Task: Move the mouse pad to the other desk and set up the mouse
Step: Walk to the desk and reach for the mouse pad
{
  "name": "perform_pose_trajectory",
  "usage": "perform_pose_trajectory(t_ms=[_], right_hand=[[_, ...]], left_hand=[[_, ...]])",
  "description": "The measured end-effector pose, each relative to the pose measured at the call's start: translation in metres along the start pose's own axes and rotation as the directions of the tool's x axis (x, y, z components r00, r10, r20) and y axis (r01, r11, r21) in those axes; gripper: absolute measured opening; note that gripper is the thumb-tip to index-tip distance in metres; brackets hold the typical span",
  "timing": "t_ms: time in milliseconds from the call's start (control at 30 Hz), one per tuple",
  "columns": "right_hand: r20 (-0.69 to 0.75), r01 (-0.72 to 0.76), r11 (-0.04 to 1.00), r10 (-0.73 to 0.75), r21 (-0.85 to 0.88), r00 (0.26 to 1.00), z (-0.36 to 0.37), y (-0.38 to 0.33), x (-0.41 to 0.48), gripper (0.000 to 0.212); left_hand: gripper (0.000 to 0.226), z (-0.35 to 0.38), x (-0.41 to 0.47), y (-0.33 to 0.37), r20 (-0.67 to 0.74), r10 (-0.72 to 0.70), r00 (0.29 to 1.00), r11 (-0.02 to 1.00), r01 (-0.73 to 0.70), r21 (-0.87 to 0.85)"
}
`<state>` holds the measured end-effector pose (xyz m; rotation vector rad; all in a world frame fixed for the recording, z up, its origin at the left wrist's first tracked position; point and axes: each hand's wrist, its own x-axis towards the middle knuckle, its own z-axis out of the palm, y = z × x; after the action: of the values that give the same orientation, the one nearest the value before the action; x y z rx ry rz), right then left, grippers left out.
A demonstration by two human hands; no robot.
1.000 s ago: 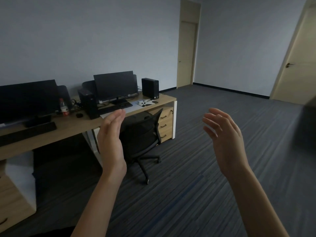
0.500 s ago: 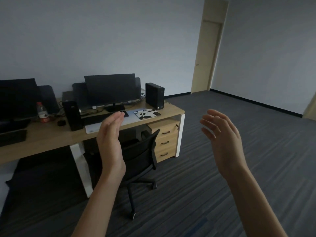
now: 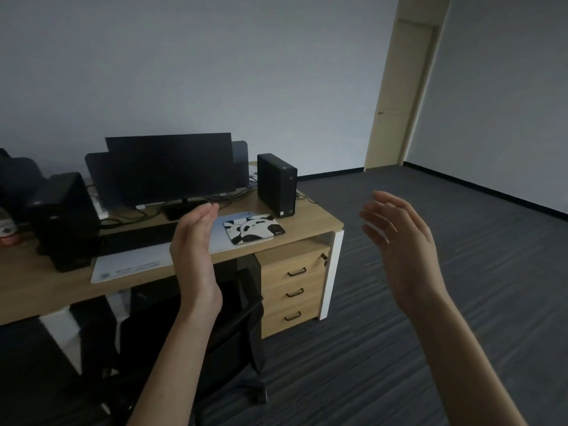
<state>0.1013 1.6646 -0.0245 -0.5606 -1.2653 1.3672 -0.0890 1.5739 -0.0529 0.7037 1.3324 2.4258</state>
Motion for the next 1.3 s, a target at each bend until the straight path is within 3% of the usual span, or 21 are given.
perform_pose_trajectory(t_ms=[367,600,767,967,1167,1300], right_hand=[[0.132,-0.109,0.994,0.104,0.028,0.986,-0.018,0.109,0.249,0.022],[0.329,-0.229,0.973,0.213,0.011,0.92,-0.004,0.196,0.416,0.019],[0.389,-0.359,0.932,0.351,-0.053,0.852,0.022,0.264,0.497,0.017],[0.371,-0.457,0.882,0.465,-0.116,0.804,0.055,0.343,0.549,0.016],[0.222,-0.573,0.803,0.596,-0.165,0.772,0.083,0.44,0.587,0.018],[0.162,-0.653,0.721,0.69,-0.231,0.705,0.097,0.5,0.595,0.02]], left_hand=[[0.018,0.102,0.159,-0.132,-0.16,0.009,0.987,0.992,0.012,0.126],[0.017,0.154,0.261,-0.222,-0.389,0.009,0.921,0.986,0.056,0.157],[0.017,0.166,0.32,-0.27,-0.504,-0.034,0.863,0.973,0.144,0.181],[0.015,0.146,0.388,-0.329,-0.6,-0.092,0.794,0.95,0.252,0.187],[0.018,0.118,0.469,-0.405,-0.595,-0.2,0.779,0.908,0.376,0.187],[0.02,0.092,0.498,-0.453,-0.623,-0.257,0.739,0.837,0.492,0.238]])
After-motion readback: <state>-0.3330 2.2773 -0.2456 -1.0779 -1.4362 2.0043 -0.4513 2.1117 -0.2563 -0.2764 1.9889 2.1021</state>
